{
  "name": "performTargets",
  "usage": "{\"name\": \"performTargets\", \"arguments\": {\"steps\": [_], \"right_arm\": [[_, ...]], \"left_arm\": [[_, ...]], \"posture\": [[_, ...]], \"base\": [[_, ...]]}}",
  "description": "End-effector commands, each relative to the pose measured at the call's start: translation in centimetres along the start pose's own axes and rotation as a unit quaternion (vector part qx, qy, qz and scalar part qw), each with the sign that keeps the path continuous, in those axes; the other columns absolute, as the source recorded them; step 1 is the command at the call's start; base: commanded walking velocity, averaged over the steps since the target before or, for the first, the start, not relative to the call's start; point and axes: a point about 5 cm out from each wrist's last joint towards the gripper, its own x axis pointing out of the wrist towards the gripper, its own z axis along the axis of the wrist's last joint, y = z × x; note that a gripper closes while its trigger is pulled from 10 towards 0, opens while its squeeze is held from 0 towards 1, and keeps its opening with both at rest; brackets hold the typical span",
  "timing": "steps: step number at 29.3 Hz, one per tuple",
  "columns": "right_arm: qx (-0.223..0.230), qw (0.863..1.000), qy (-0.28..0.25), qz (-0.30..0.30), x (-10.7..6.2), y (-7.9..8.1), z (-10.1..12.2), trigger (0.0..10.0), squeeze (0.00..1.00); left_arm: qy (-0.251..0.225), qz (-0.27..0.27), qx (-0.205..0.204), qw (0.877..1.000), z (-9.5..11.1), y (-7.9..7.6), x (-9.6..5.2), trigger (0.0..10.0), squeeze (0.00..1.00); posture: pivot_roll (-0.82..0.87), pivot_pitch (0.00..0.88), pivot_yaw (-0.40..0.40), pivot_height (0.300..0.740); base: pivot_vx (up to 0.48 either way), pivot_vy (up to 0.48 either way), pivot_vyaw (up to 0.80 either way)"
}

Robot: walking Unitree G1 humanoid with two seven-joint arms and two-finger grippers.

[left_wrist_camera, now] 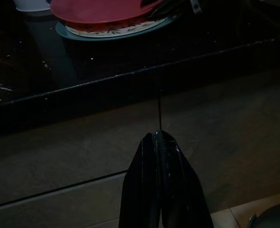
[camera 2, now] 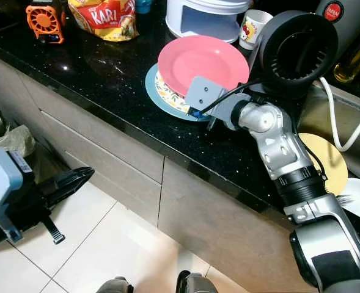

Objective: Kitchen organization

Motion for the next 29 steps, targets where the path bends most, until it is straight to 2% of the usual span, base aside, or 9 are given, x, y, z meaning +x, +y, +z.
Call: {"name": "performTargets", "arguments": {"steps": [1,2,4,15,19,20,26,27,29], "right_arm": [[-0.010,1.000,0.024,0.017,-0.1,0.7,-0.9,3.0,0.00],[-0.010,1.000,0.024,0.017,-0.1,0.7,-0.9,3.0,0.00],[-0.014,1.000,0.022,0.011,-0.1,0.6,-0.8,0.0,0.00],[0.034,0.994,-0.081,-0.066,-0.2,-0.8,1.3,0.0,0.00],[0.076,0.979,-0.157,-0.103,-0.6,-1.4,2.6,0.0,0.00],[0.113,0.964,-0.208,-0.121,-1.1,-2.0,3.5,0.0,0.00],[0.171,0.933,-0.278,-0.153,-2.0,-3.1,4.6,0.0,0.00],[0.210,0.912,-0.315,-0.159,-2.4,-3.4,5.0,0.0,0.00],[0.233,0.899,-0.337,-0.156,-2.6,-3.5,5.2,0.0,0.00]], "left_arm": [[0.006,-0.020,0.011,1.000,0.4,-0.5,0.1,10.0,0.00],[0.006,-0.020,0.011,1.000,0.4,-0.5,0.1,10.0,0.00],[0.003,-0.021,0.010,1.000,0.4,-0.5,0.2,10.0,0.00],[-0.007,-0.023,0.017,1.000,0.7,-0.3,0.6,10.0,0.00],[-0.014,-0.021,0.024,0.999,1.0,0.0,0.9,10.0,0.00],[-0.018,-0.018,0.030,0.999,1.2,0.1,1.0,10.0,0.00],[-0.023,-0.014,0.040,0.999,1.4,0.5,1.2,10.0,0.00],[-0.024,-0.013,0.044,0.999,1.5,0.6,1.2,10.0,0.00],[-0.026,-0.012,0.047,0.999,1.6,0.7,1.3,10.0,0.00]], "posture": [[0.25,0.156,-0.119,0.740],[0.25,0.156,-0.119,0.740],[0.25,0.157,-0.121,0.740],[0.24,0.154,-0.110,0.740],[0.24,0.152,-0.105,0.740],[0.25,0.151,-0.102,0.740],[0.25,0.148,-0.098,0.740],[0.25,0.147,-0.095,0.740],[0.25,0.147,-0.093,0.740]], "base": [[0.000,0.000,0.00],[0.000,0.000,0.00],[0.000,0.000,0.00],[0.000,0.000,0.00],[0.000,0.000,0.00],[0.000,0.000,0.00],[0.000,0.000,0.00],[0.000,0.000,0.00],[0.000,0.000,0.00]]}}
